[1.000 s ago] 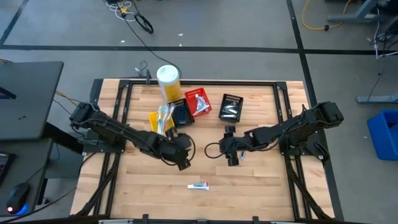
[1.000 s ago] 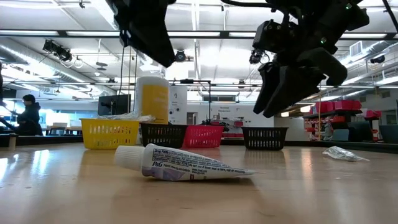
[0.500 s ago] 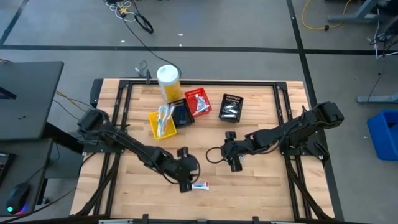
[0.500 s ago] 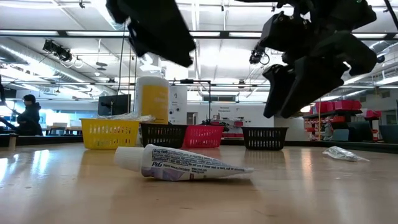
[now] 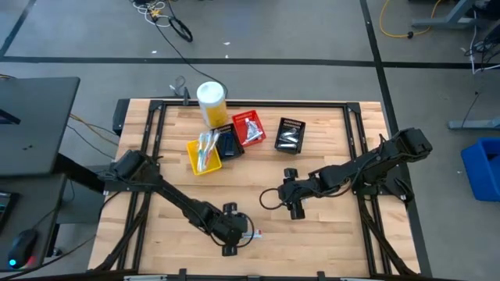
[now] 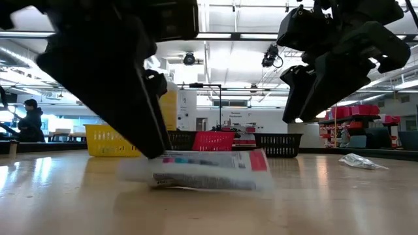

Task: Pick & Place Travel size toiletries
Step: Put the white toothpaste into the red bin

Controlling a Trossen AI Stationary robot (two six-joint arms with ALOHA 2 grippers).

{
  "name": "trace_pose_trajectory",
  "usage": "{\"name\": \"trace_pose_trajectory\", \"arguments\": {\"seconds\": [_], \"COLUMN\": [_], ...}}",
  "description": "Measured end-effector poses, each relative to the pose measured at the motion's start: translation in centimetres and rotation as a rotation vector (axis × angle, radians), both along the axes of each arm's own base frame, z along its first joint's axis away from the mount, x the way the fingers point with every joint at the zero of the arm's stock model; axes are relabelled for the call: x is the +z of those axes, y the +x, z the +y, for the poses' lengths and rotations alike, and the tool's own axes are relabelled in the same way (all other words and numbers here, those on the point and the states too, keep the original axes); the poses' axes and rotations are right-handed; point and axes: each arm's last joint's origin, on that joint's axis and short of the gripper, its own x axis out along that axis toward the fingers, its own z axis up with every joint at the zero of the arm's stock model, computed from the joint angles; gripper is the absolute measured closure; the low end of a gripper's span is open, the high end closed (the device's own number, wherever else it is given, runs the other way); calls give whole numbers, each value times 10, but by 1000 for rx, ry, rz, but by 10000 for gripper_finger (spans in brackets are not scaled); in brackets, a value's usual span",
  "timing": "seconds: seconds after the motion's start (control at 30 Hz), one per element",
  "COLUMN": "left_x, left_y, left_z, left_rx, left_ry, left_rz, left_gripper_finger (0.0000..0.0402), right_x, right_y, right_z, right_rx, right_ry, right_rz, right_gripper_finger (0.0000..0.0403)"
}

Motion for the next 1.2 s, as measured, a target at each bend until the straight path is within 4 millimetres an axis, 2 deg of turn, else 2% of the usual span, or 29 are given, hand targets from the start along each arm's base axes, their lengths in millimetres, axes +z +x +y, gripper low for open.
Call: {"name": "trace_pose_trajectory", "arguments": {"seconds": [0.27,0.77,0.9,1.03,1.2], "left_x": [-4,-5,-4,6,37], "left_y": [-7,-8,-9,-14,-24], "left_z": [-5,-5,-4,3,18], "left_rx": [14,-16,-2,56,138], "left_ry": [12,19,25,46,73], "left_rz": [36,57,63,85,68], "left_gripper_finger": [239,339,343,337,342], "right_x": [0,0,0,0,0], "right_y": [0,0,0,0,0], "right_z": [0,0,0,0,0], "right_rx": [-2,2,7,7,23], "right_ry": [3,0,-4,-4,-15], "right_rz": [-5,-4,-5,-5,-8], "right_gripper_finger": [174,161,171,178,180]}}
